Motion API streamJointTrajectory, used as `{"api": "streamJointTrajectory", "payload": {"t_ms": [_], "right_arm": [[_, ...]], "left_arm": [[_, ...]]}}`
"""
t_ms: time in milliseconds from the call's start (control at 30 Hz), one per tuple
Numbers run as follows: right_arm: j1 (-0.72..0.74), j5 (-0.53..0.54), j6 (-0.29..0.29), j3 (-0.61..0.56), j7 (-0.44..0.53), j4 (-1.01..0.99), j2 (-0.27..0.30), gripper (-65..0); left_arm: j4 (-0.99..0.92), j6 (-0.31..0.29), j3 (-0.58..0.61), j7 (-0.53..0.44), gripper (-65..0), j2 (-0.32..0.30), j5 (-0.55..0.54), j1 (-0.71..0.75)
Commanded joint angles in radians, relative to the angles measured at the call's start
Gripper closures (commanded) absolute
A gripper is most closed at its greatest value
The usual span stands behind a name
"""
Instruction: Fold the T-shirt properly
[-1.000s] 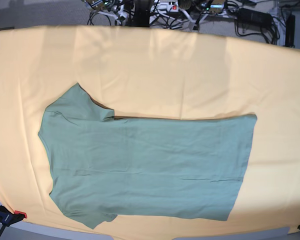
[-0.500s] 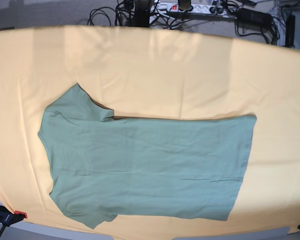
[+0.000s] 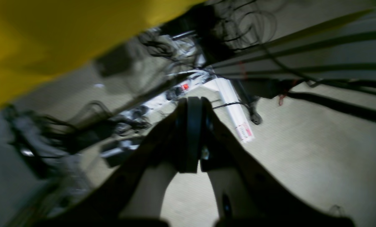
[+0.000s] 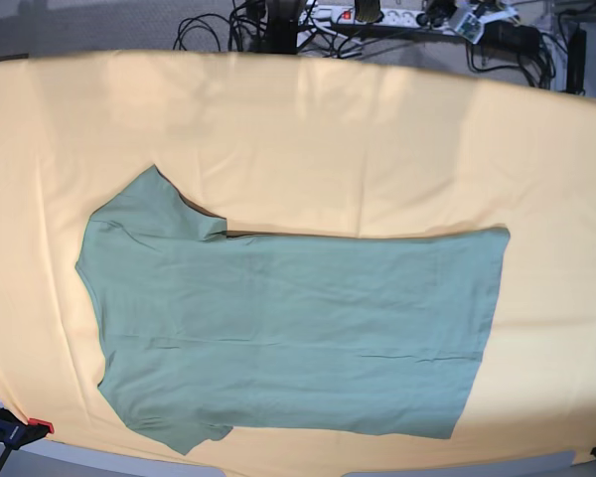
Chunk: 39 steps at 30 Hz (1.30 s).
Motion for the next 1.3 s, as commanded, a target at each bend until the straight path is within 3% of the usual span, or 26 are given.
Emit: {"api": "streamJointTrajectory", "payload": {"t_ms": [0, 167, 333, 600, 800, 933, 1067, 1200, 1267], "right_arm": [[-0.037, -0.029, -0.014, -0.002, 0.006, 0.049, 0.010, 0.0], [-0.078, -0.199, -0.122, -0.002, 0.008, 0.133, 0.015, 0.0], [-0.048, -0.338, -0.219, -0.002, 0.026, 0.133, 0.015, 0.0], [0.101, -0.453, -0.271, -0.002, 0.025, 0.133, 0.015, 0.0], [0.227, -0.507, -0.264, -0.001, 0.026, 0.133, 0.015, 0.0], [0.303, -0.537, -0.195, -0.001, 0.041, 0.133, 0.015, 0.0], [0.383, -0.438, -0.108, -0.001, 0.108, 0.133, 0.015, 0.0], [0.436, -0.397, -0.096, -0.001, 0.128, 0.133, 0.011, 0.0], [0.446, -0.399, -0.096, -0.001, 0.132, 0.133, 0.010, 0.0]], "left_arm": [[0.060, -0.025, -0.026, -0.010, 0.0, -0.009, -0.028, 0.013], [0.222, -0.080, -0.142, 0.036, 0.0, -0.012, -0.092, 0.020], [0.286, -0.086, -0.212, 0.034, 0.0, -0.012, -0.151, 0.008], [0.289, -0.090, -0.220, 0.036, 0.0, -0.015, -0.113, -0.117], [0.288, -0.095, -0.220, 0.035, 0.0, -0.058, -0.106, -0.171], [0.283, -0.108, -0.220, 0.033, 0.0, -0.143, -0.024, -0.211], [0.228, -0.110, -0.220, -0.032, 0.0, -0.230, -0.005, -0.251], [0.090, -0.238, -0.216, -0.140, 0.0, -0.306, 0.016, -0.325], [0.011, -0.271, -0.206, -0.187, 0.0, -0.345, 0.026, -0.371]]}}
